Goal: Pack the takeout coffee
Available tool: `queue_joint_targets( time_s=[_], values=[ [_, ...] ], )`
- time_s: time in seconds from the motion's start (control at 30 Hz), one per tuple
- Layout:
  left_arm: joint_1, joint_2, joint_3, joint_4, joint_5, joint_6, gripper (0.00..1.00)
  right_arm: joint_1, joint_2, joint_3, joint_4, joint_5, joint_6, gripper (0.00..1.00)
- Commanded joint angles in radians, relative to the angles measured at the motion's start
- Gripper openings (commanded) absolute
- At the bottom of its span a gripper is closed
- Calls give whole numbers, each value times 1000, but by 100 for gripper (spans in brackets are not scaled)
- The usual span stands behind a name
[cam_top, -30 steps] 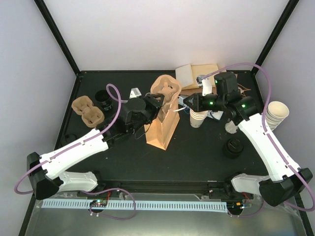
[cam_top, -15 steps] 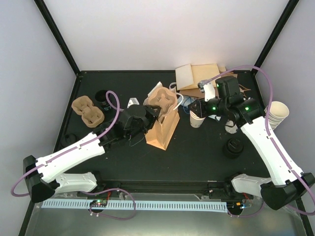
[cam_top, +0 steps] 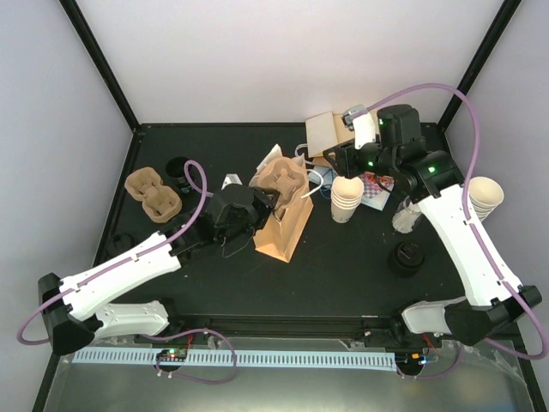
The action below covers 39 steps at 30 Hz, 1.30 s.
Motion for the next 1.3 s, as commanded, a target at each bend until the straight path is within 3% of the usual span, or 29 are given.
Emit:
queue_joint_targets(
  time_s=[0.0, 0.33, 0.47, 0.6, 1.03, 1.13, 1.27],
  values=[
    [-4, -36, -7, -117, 26, 18, 36, 1, 38, -26, 114, -31, -156, 54],
    [-4, -101, -38, -172, 71, 26, 36, 15, 120, 20, 193, -211, -371, 65],
    [-4, -115, -42, -182, 87, 27, 36, 61, 185, 116, 63, -243, -482, 65],
    [-4, -134, -53, -185, 95, 26, 36, 114, 242, 164, -64, -198, -642, 65],
    [-6, -164, -75, -194, 109, 17, 36, 150, 410, 265, -127, -32, -760, 63],
    [-6, -172, -80, -195, 105, 11, 36, 161, 424, 290, -117, 40, -728, 54],
    [-6, -180, -79, -208, 94, 10, 36, 163, 390, 286, -75, 97, -659, 30]
  ],
)
